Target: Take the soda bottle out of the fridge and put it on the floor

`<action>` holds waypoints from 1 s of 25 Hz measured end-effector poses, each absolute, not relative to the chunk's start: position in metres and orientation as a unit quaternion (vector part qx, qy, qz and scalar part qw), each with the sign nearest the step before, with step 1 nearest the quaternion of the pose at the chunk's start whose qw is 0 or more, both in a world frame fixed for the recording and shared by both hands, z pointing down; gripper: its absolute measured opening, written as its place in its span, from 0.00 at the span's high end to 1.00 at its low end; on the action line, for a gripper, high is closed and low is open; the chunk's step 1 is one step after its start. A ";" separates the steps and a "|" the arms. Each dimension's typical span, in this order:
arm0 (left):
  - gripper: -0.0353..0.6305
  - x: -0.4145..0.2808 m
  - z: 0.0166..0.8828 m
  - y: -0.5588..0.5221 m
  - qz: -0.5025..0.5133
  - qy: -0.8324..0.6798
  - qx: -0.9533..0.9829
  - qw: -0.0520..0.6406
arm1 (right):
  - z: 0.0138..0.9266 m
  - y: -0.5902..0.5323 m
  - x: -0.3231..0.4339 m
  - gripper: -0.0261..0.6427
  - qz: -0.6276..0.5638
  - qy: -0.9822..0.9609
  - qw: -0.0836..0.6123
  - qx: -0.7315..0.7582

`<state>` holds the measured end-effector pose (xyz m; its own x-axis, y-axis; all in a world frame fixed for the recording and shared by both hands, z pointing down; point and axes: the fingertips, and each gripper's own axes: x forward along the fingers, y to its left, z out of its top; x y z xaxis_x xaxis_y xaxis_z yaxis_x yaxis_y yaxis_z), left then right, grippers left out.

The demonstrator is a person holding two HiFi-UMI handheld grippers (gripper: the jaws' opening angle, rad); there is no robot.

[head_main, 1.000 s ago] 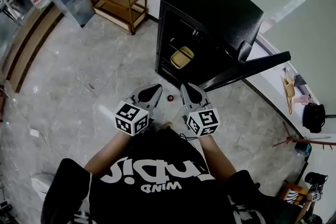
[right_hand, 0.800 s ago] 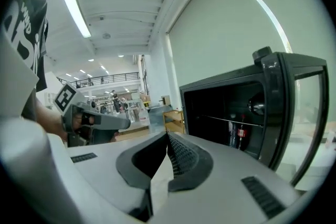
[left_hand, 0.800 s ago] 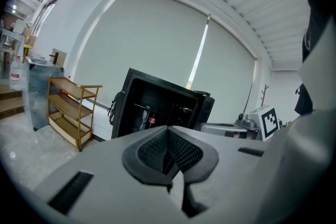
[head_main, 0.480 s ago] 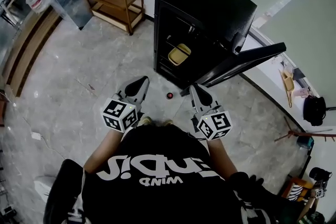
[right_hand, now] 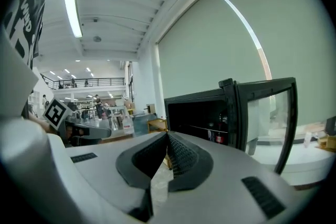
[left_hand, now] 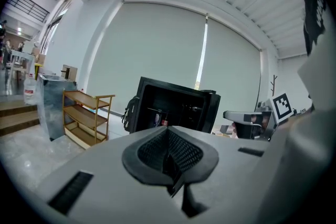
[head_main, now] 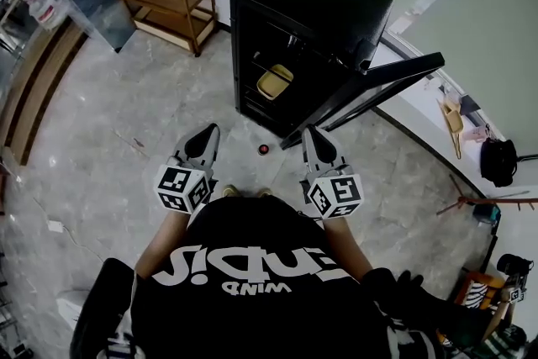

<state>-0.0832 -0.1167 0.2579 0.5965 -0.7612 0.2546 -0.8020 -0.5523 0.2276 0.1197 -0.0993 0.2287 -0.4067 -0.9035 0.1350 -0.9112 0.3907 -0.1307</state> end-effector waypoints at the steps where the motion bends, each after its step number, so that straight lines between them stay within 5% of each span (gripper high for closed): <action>1: 0.94 -0.082 0.258 -0.119 0.059 -0.447 0.879 0.157 | 0.229 -0.099 0.121 0.93 0.091 -0.833 0.021 0.545; 25: 0.94 -0.071 0.249 -0.123 0.061 -0.469 0.870 0.143 | 0.237 -0.099 0.133 0.93 0.087 -0.825 0.019 0.558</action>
